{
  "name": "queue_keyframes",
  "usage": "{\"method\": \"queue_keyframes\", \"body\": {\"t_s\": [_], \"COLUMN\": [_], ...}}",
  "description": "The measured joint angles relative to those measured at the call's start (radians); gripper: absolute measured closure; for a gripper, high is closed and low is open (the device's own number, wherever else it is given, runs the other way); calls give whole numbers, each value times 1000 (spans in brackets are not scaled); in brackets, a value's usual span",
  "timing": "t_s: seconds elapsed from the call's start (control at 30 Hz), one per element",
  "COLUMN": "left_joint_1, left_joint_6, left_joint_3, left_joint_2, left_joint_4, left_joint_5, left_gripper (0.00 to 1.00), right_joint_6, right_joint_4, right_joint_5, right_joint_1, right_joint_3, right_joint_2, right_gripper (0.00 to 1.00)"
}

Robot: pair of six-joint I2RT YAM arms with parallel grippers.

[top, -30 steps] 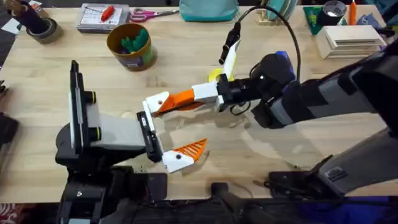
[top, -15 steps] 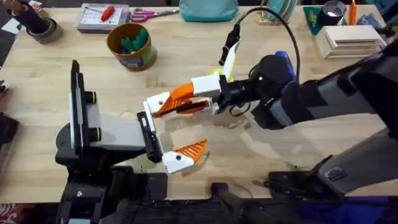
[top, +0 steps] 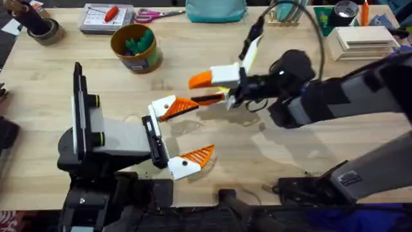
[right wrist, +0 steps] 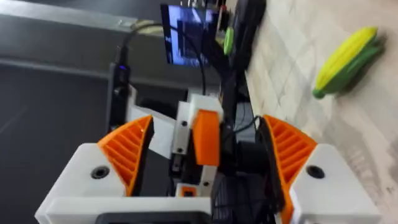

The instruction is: Pick up the gripper from the table and insert it into the empty holder that is missing its gripper. Then pick up a screw, insert it into the mounting hole, and use the screwdriver to tighten it. Finally, clean up the table by picking up the vegetable and placing it into the bucket.

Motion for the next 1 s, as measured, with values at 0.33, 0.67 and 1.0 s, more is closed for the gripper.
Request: {"method": "queue_keyframes", "body": {"t_s": [0.33, 0.67, 1.0], "left_joint_1": [0, 0, 0], "left_joint_6": [0, 0, 0], "left_joint_3": [0, 0, 0], "left_joint_2": [0, 0, 0], "left_joint_4": [0, 0, 0], "left_joint_5": [0, 0, 0], "left_gripper": [15, 14, 15], "right_joint_6": [-82, -507, -705], "right_joint_4": [-305, -1028, -1159], "right_joint_5": [-18, -19, -26], "right_joint_1": [-218, -422, -626], "right_joint_3": [6, 228, 344], "right_joint_2": [-174, -424, -459], "right_gripper": [5, 5, 5]}}
